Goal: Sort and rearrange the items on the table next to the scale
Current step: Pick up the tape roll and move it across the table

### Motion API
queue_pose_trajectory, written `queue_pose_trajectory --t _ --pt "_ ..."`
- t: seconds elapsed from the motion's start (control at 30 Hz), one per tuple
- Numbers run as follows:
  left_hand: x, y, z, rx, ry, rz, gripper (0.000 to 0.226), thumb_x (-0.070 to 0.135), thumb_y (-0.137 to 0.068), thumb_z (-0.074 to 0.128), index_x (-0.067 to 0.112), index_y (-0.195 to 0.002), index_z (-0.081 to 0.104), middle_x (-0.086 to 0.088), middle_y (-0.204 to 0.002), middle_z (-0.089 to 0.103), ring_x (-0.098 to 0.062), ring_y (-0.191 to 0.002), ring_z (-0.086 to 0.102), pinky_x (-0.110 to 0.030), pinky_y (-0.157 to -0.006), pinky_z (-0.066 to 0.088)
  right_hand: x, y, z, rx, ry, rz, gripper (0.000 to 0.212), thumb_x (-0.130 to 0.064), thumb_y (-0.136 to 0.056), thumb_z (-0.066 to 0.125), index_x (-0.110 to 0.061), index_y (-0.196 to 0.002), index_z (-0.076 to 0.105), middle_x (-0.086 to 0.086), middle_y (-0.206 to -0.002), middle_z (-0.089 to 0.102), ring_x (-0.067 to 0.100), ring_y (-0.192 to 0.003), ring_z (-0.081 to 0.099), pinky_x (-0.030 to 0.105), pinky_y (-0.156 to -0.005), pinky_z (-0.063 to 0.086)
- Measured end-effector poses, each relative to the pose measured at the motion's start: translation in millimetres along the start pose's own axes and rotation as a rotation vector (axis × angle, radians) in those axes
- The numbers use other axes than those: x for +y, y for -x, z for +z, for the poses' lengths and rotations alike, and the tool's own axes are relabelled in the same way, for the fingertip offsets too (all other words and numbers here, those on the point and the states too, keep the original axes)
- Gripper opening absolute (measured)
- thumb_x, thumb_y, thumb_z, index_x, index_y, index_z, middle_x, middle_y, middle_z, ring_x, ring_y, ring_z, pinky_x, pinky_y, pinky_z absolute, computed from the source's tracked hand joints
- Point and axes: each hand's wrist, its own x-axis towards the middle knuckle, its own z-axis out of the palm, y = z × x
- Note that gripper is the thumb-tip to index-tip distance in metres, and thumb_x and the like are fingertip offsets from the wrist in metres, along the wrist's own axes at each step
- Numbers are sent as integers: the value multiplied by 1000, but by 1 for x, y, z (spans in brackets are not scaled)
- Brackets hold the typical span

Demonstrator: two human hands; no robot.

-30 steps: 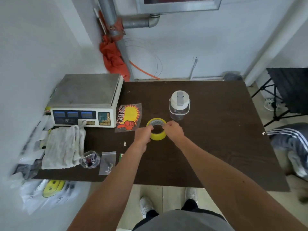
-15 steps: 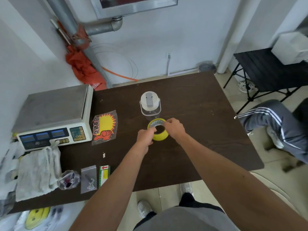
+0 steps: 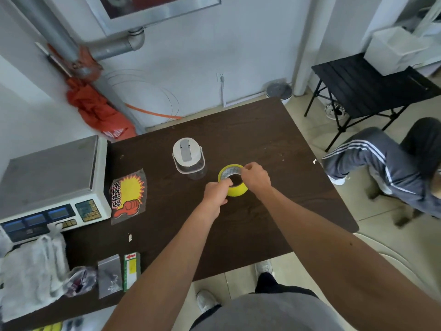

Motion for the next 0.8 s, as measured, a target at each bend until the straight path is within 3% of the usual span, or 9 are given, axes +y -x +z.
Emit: queue_pose_trajectory --t 0.13,0.3,0.43,0.7,0.8 --pt "6 -1 13 -14 -20 8 36 27 -90 64 8 -121 62 -10 -120 63 -21 -111 62 -37 -91 58 7 -9 -11 -13 -24 10 45 -37 -96 49 -18 -135 54 7 -129 61 27 -116 57 34 -87 45" --pt "13 -5 16 -31 -36 14 32 26 -92 63 13 -121 61 -8 -119 62 -21 -112 61 -40 -96 57 11 -17 -15 -69 -47 6 53 -45 -94 49 -20 -141 51 7 -135 58 28 -123 54 40 -100 46" --pt "14 -8 12 -128 -97 3 44 32 -90 66 18 -131 57 -1 -129 57 -18 -119 56 -41 -100 53 9 -22 -11 -98 -69 20 56 -44 -94 51 -18 -144 46 7 -135 56 26 -121 54 37 -92 44" --pt "8 -14 3 -197 -102 -49 49 31 -90 65 21 -136 53 1 -135 53 -17 -123 53 -42 -105 50 9 -28 0 -139 -8 28 62 -41 -96 50 -14 -151 37 9 -143 51 28 -127 50 38 -98 42" --pt "7 -15 -2 -188 -92 -39 68 31 -89 67 19 -150 39 1 -138 49 -18 -126 52 -43 -106 49 6 -25 5 -74 64 -14 61 -33 -98 49 -11 -152 32 10 -149 45 28 -133 46 39 -103 42"
